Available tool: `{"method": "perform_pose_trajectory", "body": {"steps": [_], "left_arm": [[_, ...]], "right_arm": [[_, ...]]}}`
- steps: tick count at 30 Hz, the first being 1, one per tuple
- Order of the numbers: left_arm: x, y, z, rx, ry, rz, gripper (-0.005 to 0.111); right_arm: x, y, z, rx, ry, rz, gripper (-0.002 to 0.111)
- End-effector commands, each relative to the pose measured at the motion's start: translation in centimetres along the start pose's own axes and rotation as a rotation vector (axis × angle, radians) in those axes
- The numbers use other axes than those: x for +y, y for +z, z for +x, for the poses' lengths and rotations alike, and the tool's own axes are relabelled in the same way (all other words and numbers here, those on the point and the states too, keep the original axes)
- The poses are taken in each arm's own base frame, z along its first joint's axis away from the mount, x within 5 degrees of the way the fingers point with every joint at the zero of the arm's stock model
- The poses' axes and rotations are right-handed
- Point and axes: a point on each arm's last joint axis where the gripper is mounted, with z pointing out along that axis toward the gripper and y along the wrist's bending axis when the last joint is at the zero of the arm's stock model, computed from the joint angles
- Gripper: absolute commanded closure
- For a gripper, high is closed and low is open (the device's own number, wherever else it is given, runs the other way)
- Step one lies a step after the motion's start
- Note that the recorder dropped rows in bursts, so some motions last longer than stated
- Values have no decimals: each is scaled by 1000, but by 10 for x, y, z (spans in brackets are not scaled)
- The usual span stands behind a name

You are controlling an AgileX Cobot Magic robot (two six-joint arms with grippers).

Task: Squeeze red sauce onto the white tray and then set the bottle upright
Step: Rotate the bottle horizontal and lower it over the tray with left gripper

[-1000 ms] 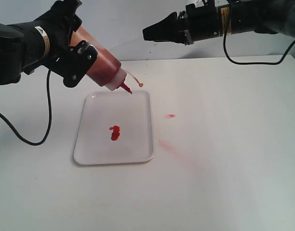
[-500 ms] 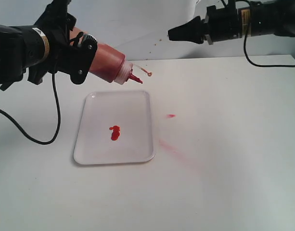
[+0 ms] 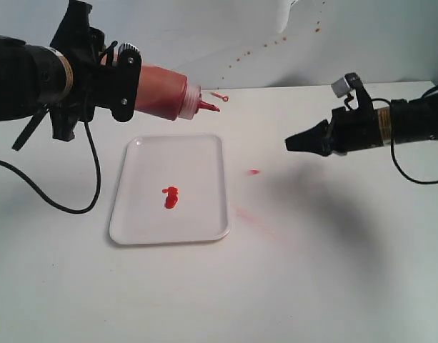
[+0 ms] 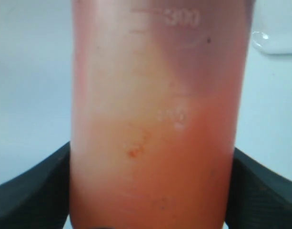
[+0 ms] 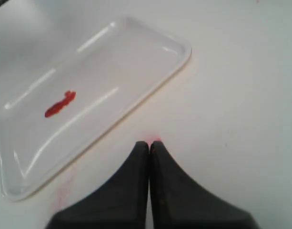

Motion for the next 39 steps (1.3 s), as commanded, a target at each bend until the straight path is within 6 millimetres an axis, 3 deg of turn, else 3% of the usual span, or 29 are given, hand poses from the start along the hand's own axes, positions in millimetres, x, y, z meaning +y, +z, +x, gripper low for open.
{"method": "perform_pose_trajectory", "body": {"steps": [1,7,15,24,33,36,39], "left_arm": [[-3,-3,-1,-16,-185,51,107],[-17,2,-6,-30,-316,137,107],[-63,4,-15,-145,-357,238,107],[-61,3,-24,-276,-434,206,107],[-60,3,-25,-298,-435,198,107],[-59,1,-25,-299,-436,194,107],[-59,1,-25,-299,-440,194,107]], "right_arm": [[16,-2,12,-61,46,-59,108],[31,-15,-4,-166,-16,-92,108],[42,-24,-18,-192,-27,-132,108],[41,-24,-23,-243,9,-121,108],[44,-21,-22,-226,12,-134,108],[50,-14,-23,-210,2,-153,100],[61,-1,-25,-192,-13,-189,74]]}}
